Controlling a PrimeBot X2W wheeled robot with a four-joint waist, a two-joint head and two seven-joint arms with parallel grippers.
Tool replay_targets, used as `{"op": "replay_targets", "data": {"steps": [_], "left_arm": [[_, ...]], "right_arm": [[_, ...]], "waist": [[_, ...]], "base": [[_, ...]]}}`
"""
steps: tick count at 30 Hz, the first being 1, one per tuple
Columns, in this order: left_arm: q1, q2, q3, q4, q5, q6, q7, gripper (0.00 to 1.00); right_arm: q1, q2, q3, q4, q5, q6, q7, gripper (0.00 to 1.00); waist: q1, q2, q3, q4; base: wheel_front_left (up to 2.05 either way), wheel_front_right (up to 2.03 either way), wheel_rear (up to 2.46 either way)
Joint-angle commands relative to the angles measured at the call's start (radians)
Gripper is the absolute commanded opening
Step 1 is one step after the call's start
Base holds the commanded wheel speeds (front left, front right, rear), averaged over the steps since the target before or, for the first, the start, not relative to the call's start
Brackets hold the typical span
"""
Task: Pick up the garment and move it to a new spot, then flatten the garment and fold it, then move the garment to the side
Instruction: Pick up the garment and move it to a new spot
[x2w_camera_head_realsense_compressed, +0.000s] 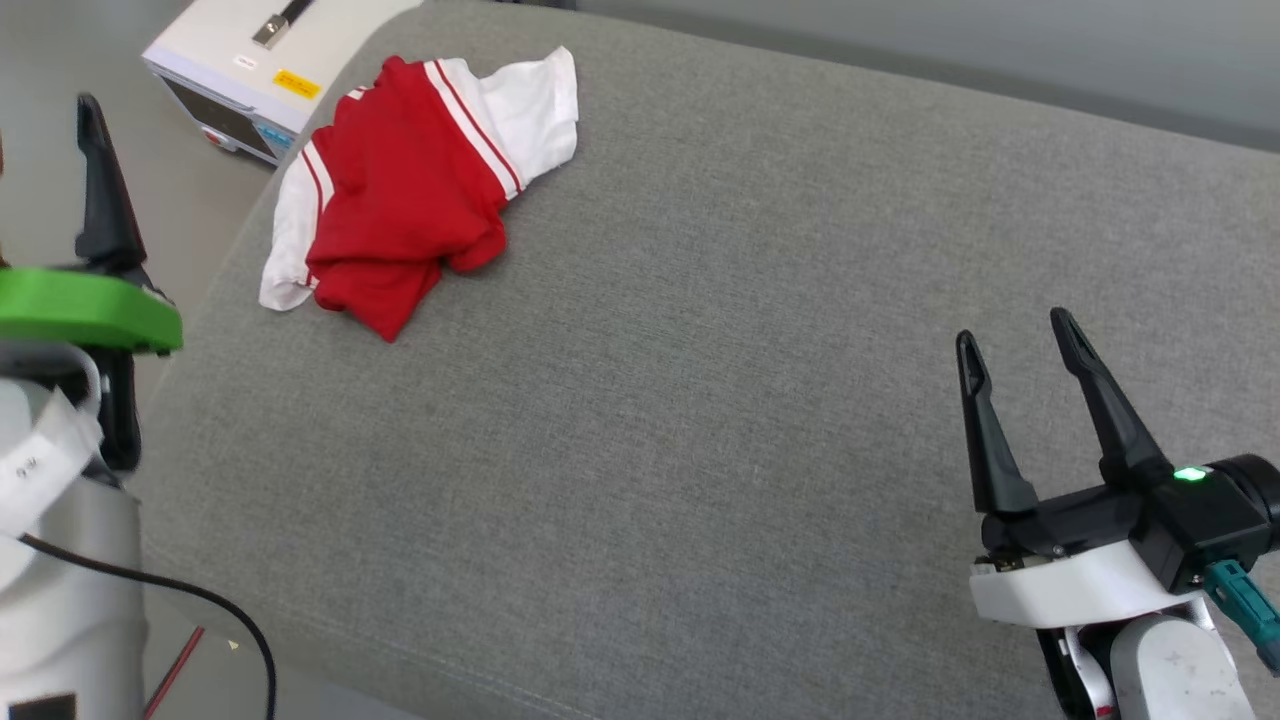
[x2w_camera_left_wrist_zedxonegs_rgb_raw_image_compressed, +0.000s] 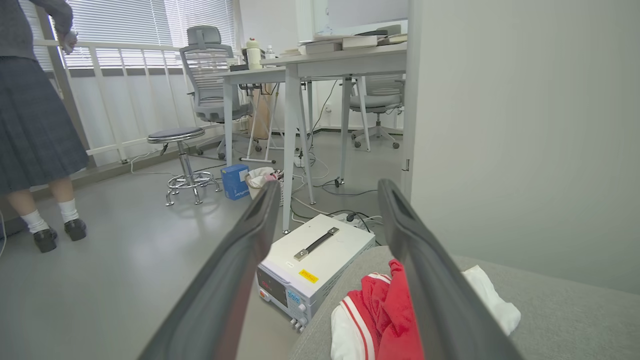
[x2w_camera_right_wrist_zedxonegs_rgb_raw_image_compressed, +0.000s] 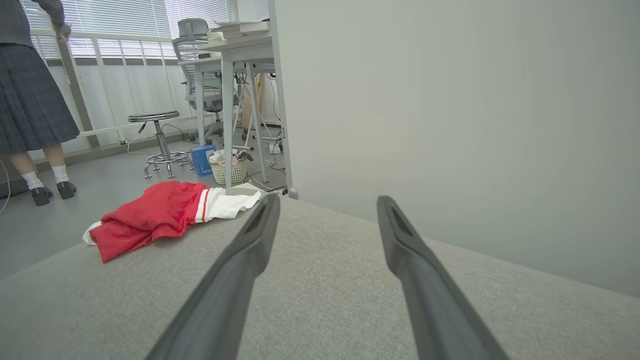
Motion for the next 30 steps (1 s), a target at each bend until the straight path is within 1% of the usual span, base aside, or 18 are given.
{"op": "replay_targets", "data": {"steps": [1, 4, 8, 11, 12, 14, 16, 20, 24, 30], "left_arm": [[-0.06, 0.038, -0.038, 0.031, -0.029, -0.006, -0.003, 1.0], [-0.165, 0.108, -0.122, 0.085, -0.122, -0.006, 0.031, 1.0], [-0.295, 0.209, -0.259, 0.134, -0.257, -0.006, 0.158, 1.0], [-0.368, 0.281, -0.374, 0.157, -0.351, -0.007, 0.299, 1.0], [-0.386, 0.293, -0.397, 0.162, -0.389, -0.007, 0.343, 1.0], [-0.426, 0.319, -0.453, 0.174, -0.479, -0.007, 0.468, 1.0], [-0.451, 0.343, -0.495, 0.175, -0.536, -0.007, 0.562, 1.0], [-0.491, 0.369, -0.564, 0.184, -0.637, -0.007, 0.735, 1.0], [-0.511, 0.375, -0.625, 0.191, -0.693, -0.007, 0.874, 1.0], [-0.523, 0.363, -0.684, 0.249, -0.715, -0.007, 0.98, 1.0]], "right_arm": [[-0.025, -0.01, 0.001, -0.013, -0.007, -0.001, -0.005, 1.0], [-0.048, -0.019, 0.004, -0.027, -0.011, -0.001, -0.005, 1.0], [-0.078, -0.029, 0.007, -0.048, -0.016, -0.001, -0.005, 1.0], [-0.097, -0.035, 0.005, -0.061, -0.02, -0.001, -0.005, 1.0], [-0.1, -0.036, 0.004, -0.065, -0.022, -0.001, -0.005, 1.0], [-0.107, -0.039, 0.0, -0.075, -0.025, -0.001, -0.005, 1.0], [-0.111, -0.041, -0.002, -0.082, -0.026, -0.001, -0.005, 1.0], [-0.116, -0.046, -0.009, -0.091, -0.03, -0.001, -0.005, 1.0], [-0.123, -0.052, -0.012, -0.1, -0.033, -0.001, -0.005, 1.0], [-0.139, -0.057, -0.016, -0.113, -0.037, -0.001, -0.005, 1.0]], "waist": [[-0.0001, 0.0, 0.085, -0.046], [-0.0001, 0.0, 0.124, -0.06], [-0.0001, 0.0, 0.176, -0.078], [-0.0001, 0.0, 0.21, -0.093], [-0.0001, 0.0, 0.219, -0.098], [-0.0001, 0.0, 0.239, -0.108], [-0.0001, 0.0, 0.256, -0.117], [-0.0001, 0.0, 0.288, -0.133], [-0.0001, 0.0, 0.319, -0.144], [-0.0001, 0.0, 0.36, -0.161]], "base": [[0.0, 0.0, 0.0], [0.0, 0.0, 0.0], [0.0, 0.0, 0.0], [0.0, 0.0, 0.0], [0.0, 0.0, 0.0], [0.0, 0.0, 0.0], [0.0, 0.0, 0.0], [0.0, 0.0, 0.0], [0.0, 0.0, 0.0], [0.0, 0.0, 0.0]]}}
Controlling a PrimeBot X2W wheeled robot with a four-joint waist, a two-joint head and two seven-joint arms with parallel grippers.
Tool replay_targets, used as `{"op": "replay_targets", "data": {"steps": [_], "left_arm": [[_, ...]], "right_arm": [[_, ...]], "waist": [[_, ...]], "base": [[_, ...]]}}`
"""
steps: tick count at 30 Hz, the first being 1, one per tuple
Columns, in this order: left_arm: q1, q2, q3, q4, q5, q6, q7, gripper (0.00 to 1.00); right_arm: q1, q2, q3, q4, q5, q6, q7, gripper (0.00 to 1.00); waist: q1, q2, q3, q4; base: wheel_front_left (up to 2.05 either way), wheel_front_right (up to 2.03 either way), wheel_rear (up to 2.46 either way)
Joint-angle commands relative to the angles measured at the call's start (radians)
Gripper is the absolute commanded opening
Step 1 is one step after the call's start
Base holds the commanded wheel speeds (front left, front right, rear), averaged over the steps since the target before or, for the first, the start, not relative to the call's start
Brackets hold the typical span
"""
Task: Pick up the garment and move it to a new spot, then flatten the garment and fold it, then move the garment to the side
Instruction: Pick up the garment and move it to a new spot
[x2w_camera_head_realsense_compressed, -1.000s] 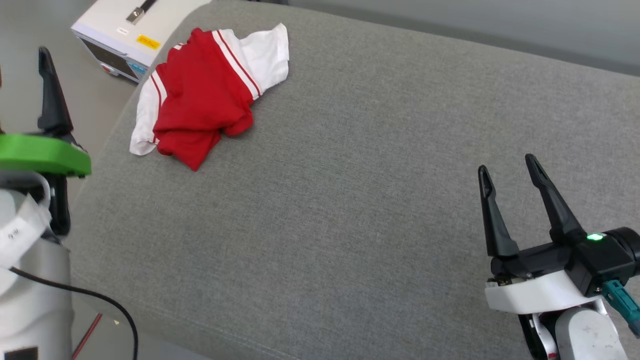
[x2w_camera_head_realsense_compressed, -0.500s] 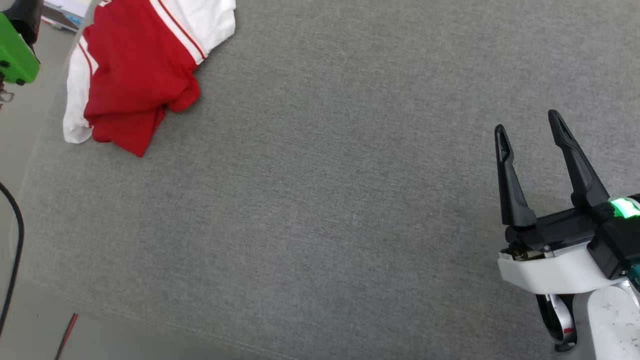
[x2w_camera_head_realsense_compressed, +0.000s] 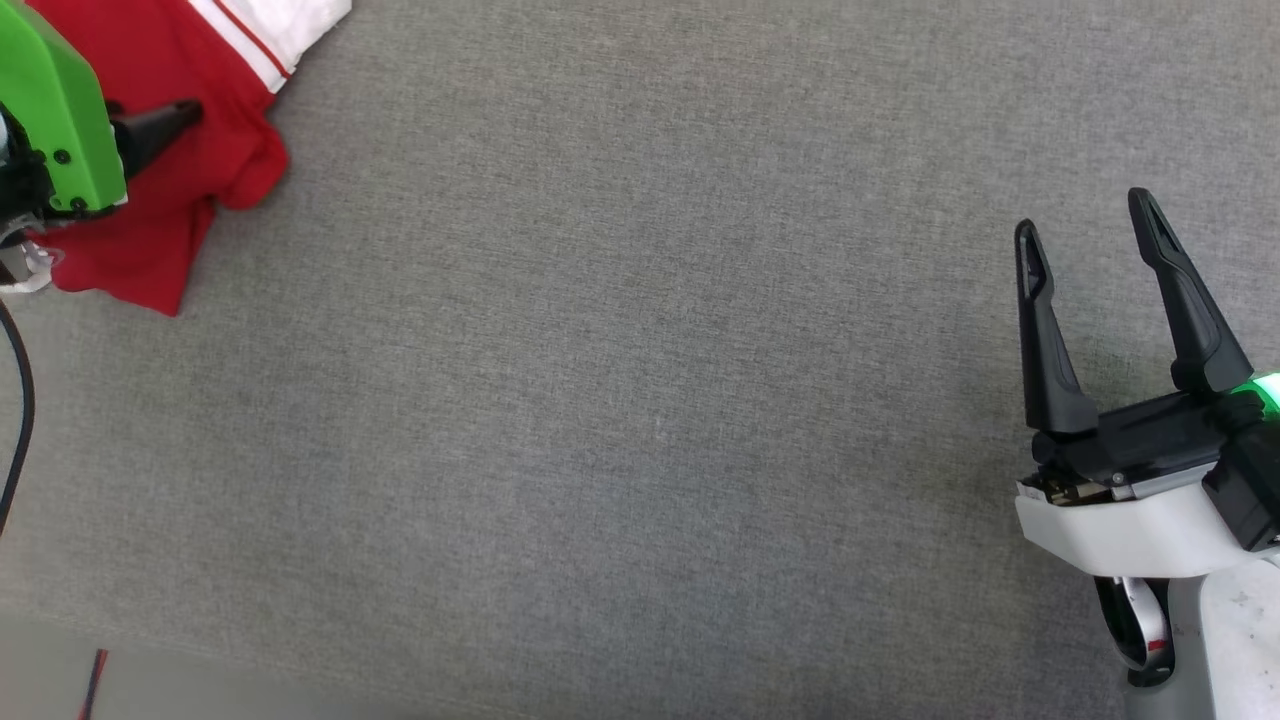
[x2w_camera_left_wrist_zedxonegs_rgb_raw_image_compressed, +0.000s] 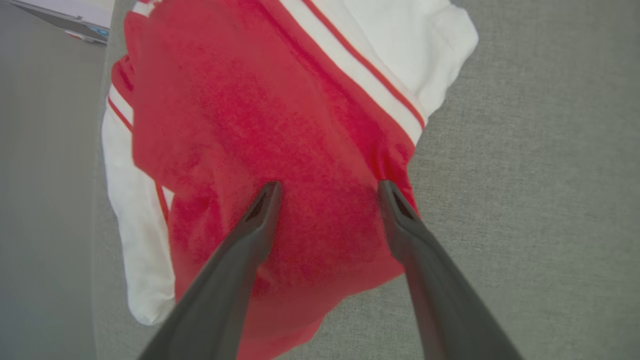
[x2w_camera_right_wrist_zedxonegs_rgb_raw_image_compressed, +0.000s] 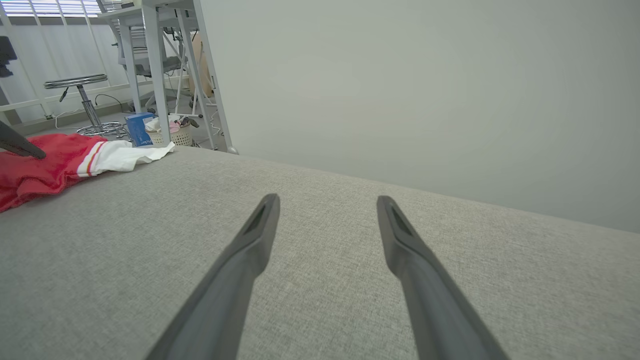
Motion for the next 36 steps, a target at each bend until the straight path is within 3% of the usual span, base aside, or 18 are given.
{"op": "replay_targets", "data": {"steps": [1, 13, 14, 15, 25, 30, 36], "left_arm": [[-0.016, -0.009, -0.016, 0.02, 0.001, -0.002, 0.015, 1.0], [0.03, -0.083, -0.127, 0.184, -0.011, -0.002, 0.046, 1.0], [0.03, -0.082, -0.135, 0.189, -0.013, -0.002, 0.034, 0.4], [0.026, -0.08, -0.136, 0.194, -0.016, -0.002, 0.018, 0.01], [-0.04, -0.007, -0.219, 0.102, -0.023, -0.002, -0.188, 0.0], [-0.075, 0.034, -0.311, 0.016, -0.023, -0.002, -0.255, 0.0], [-0.121, 0.03, -0.417, -0.095, -0.037, -0.002, -0.327, 0.0]], "right_arm": [[-0.023, -0.006, -0.001, -0.008, -0.011, -0.001, -0.005, 1.0], [-0.031, -0.004, -0.005, -0.009, -0.006, -0.001, -0.005, 1.0], [-0.03, -0.004, -0.005, -0.007, -0.005, -0.001, -0.005, 1.0], [-0.029, -0.004, -0.005, -0.006, -0.004, -0.001, -0.005, 1.0], [-0.002, 0.008, -0.003, 0.027, 0.028, -0.001, -0.005, 1.0], [0.028, 0.021, -0.002, 0.046, 0.041, -0.001, -0.005, 1.0], [0.068, 0.036, -0.015, 0.06, 0.054, -0.001, -0.005, 1.0]], "waist": [[-0.0001, 0.0, 0.027, -0.019], [-0.0001, 0.0, 0.046, -0.032], [-0.0001, 0.0, 0.042, -0.031], [-0.0001, 0.0, 0.039, -0.029], [-0.0001, 0.0, -0.089, -0.004], [-0.0001, 0.0, -0.179, 0.003], [-0.0001, 0.0, -0.259, -0.001]], "base": [[0.0, 0.0, 0.0], [0.0, 0.0, 0.0], [0.0, 0.0, 0.0], [0.0, 0.0, 0.0], [0.0, 0.0, 0.0], [0.0, 0.0, 0.0], [0.0, 0.0, 0.0]]}}
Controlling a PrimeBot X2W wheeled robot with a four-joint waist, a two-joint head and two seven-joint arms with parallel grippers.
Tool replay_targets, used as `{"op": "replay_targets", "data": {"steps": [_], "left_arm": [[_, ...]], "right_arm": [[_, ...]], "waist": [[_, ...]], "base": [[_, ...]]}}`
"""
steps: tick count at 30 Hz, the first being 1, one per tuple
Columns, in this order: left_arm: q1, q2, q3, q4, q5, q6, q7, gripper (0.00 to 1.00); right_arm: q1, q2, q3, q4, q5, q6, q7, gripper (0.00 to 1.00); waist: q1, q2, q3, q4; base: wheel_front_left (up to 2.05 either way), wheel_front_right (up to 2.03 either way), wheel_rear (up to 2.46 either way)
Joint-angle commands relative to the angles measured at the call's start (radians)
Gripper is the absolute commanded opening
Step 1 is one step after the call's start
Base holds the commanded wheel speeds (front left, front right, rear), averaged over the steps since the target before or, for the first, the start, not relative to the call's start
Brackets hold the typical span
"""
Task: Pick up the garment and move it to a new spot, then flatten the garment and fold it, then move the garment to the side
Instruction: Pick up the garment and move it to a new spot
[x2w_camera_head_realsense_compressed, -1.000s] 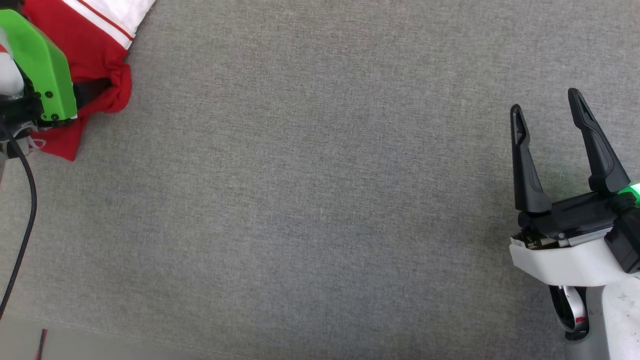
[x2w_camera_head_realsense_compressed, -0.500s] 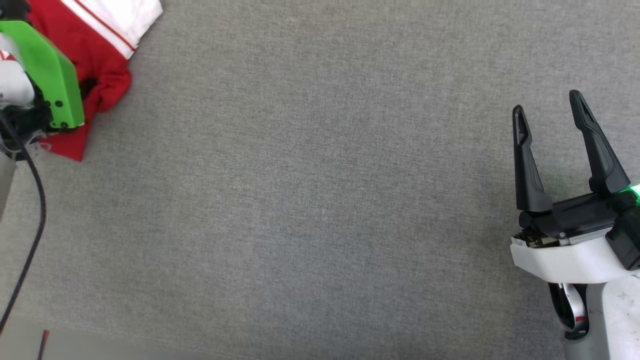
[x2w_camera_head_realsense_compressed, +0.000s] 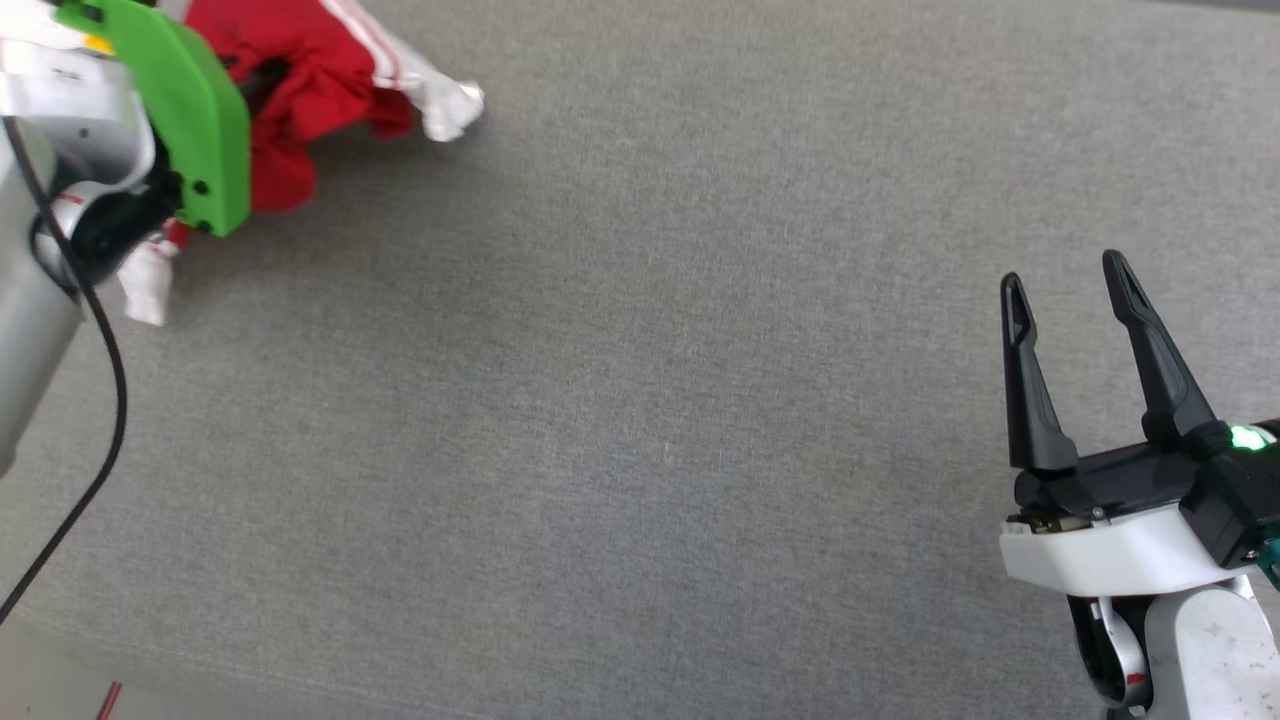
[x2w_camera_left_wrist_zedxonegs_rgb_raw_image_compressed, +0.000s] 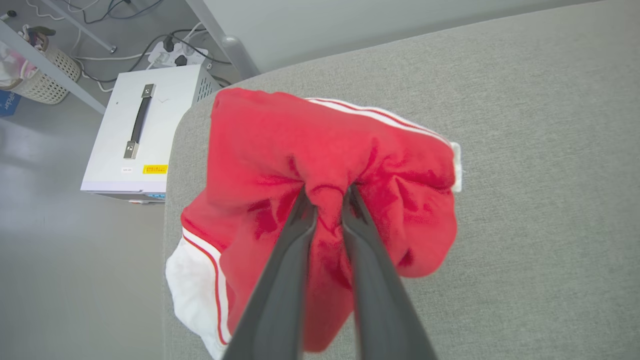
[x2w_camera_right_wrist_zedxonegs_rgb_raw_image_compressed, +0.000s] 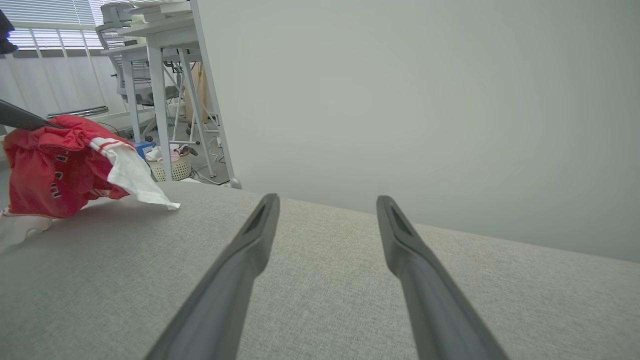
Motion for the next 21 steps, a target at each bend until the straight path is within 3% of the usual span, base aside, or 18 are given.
{"op": "replay_targets", "data": {"steps": [1, 10, 21], "left_arm": [[-0.026, -0.005, -0.022, -0.023, -0.013, -0.002, -0.016, 0.0], [-0.077, -0.054, -0.199, -0.173, -0.006, -0.002, -0.063, 0.0], [-0.089, -0.26, -0.348, -0.221, -0.024, -0.002, -0.132, 0.0]], "right_arm": [[0.015, 0.003, -0.006, 0.003, 0.008, -0.001, -0.005, 1.0], [0.045, 0.017, -0.029, 0.009, 0.024, -0.001, -0.005, 1.0], [0.038, 0.019, -0.054, 0.002, 0.074, -0.001, -0.005, 1.0]], "waist": [[0.0, 0.0, -0.071, -0.003], [0.0, 0.0, -0.137, -0.079], [0.0, 0.0, -0.136, -0.211]], "base": [[0.0, 0.0, 0.0], [0.0, 0.0, 0.0], [0.0, 0.0, 0.0]]}}
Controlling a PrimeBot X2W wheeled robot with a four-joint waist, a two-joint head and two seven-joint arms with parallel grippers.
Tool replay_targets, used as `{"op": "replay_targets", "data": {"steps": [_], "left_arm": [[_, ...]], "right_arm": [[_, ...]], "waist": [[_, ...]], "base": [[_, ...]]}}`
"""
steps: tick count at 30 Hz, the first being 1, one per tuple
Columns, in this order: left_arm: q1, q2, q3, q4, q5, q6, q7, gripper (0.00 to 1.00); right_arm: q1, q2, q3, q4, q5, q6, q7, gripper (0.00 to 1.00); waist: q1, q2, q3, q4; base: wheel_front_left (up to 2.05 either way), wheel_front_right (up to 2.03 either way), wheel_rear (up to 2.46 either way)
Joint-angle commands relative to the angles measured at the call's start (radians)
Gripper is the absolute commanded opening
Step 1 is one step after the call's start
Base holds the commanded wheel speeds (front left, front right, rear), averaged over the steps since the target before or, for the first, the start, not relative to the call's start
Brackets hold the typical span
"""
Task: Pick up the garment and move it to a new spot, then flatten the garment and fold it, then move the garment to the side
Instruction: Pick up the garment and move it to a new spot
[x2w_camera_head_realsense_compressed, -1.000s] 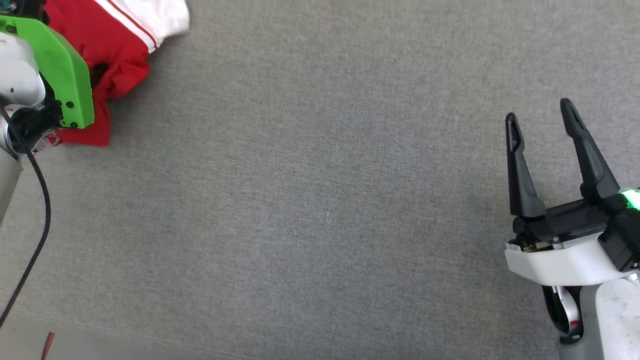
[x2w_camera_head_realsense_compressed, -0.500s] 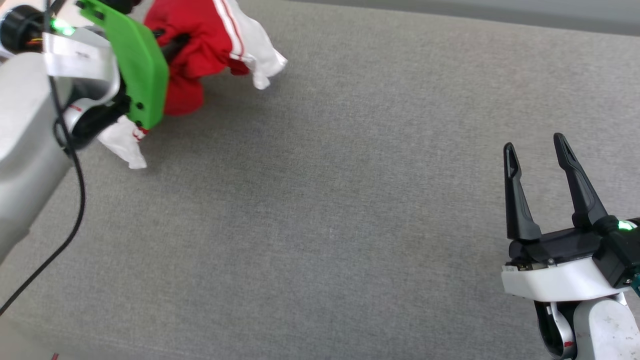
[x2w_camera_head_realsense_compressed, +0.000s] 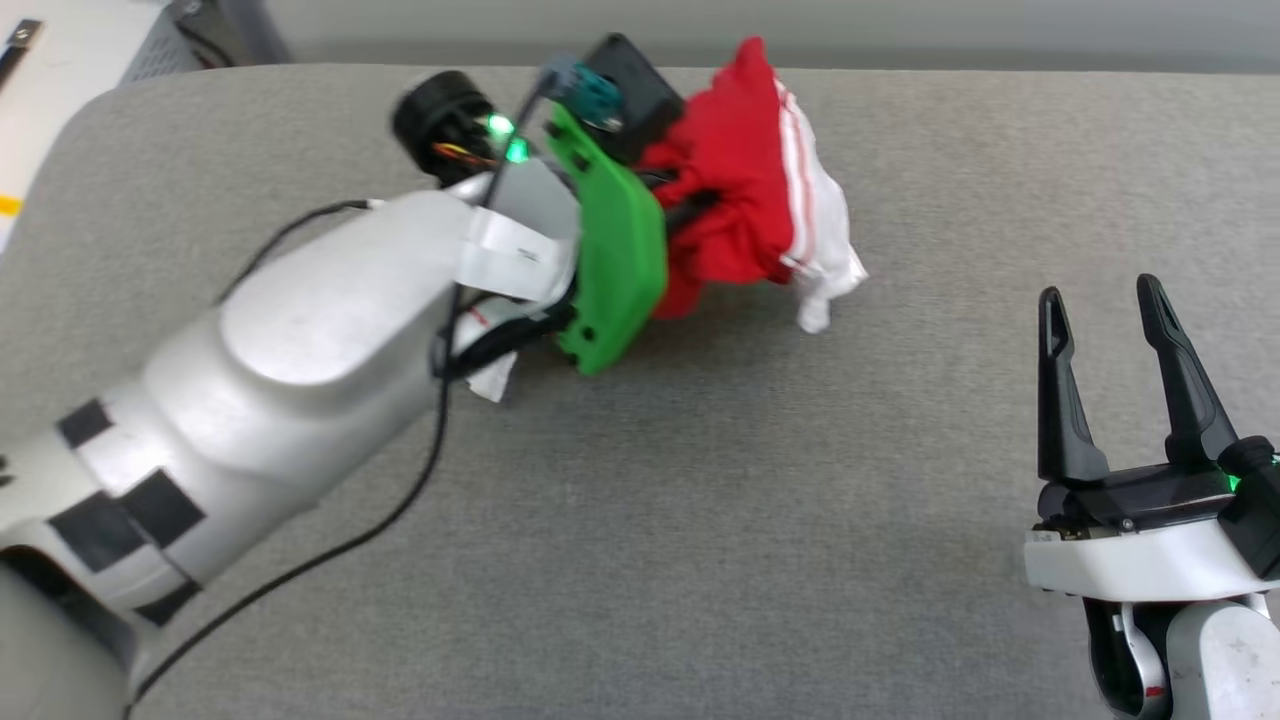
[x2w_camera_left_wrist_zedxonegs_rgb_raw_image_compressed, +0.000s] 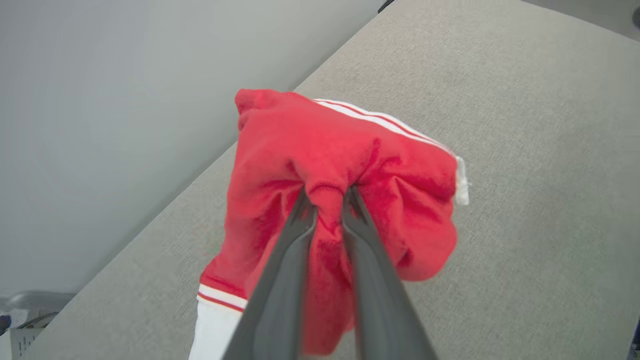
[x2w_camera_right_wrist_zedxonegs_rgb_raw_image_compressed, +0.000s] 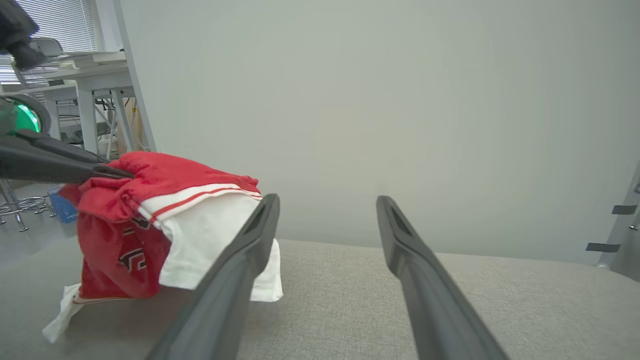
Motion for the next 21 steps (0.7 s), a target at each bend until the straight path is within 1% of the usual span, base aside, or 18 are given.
{"op": "replay_targets", "data": {"steps": [1, 6, 12, 14, 16, 19, 21], "left_arm": [[-0.01, -0.026, -0.005, -0.002, -0.004, -0.002, -0.013, 0.0], [0.022, -0.132, -0.02, 0.01, 0.012, -0.002, -0.033, 0.0], [0.131, -0.235, -0.022, 0.021, 0.075, -0.002, -0.002, 0.0], [0.176, -0.258, -0.023, 0.033, 0.103, -0.002, 0.017, 0.0], [0.227, -0.274, -0.023, 0.057, 0.104, -0.002, 0.033, 0.0], [0.291, -0.282, -0.023, 0.114, 0.146, -0.002, 0.06, 0.0], [0.333, -0.289, -0.023, 0.142, 0.156, -0.002, 0.072, 0.0]], "right_arm": [[0.0, -0.002, -0.004, -0.003, 0.012, -0.001, -0.005, 1.0], [-0.003, -0.002, -0.022, -0.005, 0.027, -0.001, -0.005, 1.0], [-0.01, -0.002, -0.035, -0.008, 0.042, -0.001, -0.005, 1.0], [-0.015, -0.002, -0.035, -0.009, 0.045, -0.001, -0.005, 1.0], [-0.02, -0.002, -0.034, -0.008, 0.047, -0.001, -0.005, 1.0], [-0.028, -0.001, -0.031, -0.005, 0.049, -0.001, -0.005, 1.0], [-0.031, -0.001, -0.031, -0.004, 0.05, -0.001, -0.005, 1.0]], "waist": [[0.0001, -0.0001, 0.003, -0.056], [0.0001, -0.0001, 0.018, -0.104], [0.0001, -0.0001, 0.045, -0.135], [0.0001, -0.0001, 0.054, -0.141], [0.0001, -0.0001, 0.064, -0.146], [0.0001, -0.0001, 0.073, -0.152], [0.0001, -0.0001, 0.077, -0.152]], "base": [[0.0, 0.0, 0.0], [0.0, 0.0, 0.0], [0.0, 0.0, 0.0], [0.0, 0.0, 0.0], [0.0, 0.0, 0.0], [0.0, 0.0, 0.0], [0.0, 0.0, 0.0]]}}
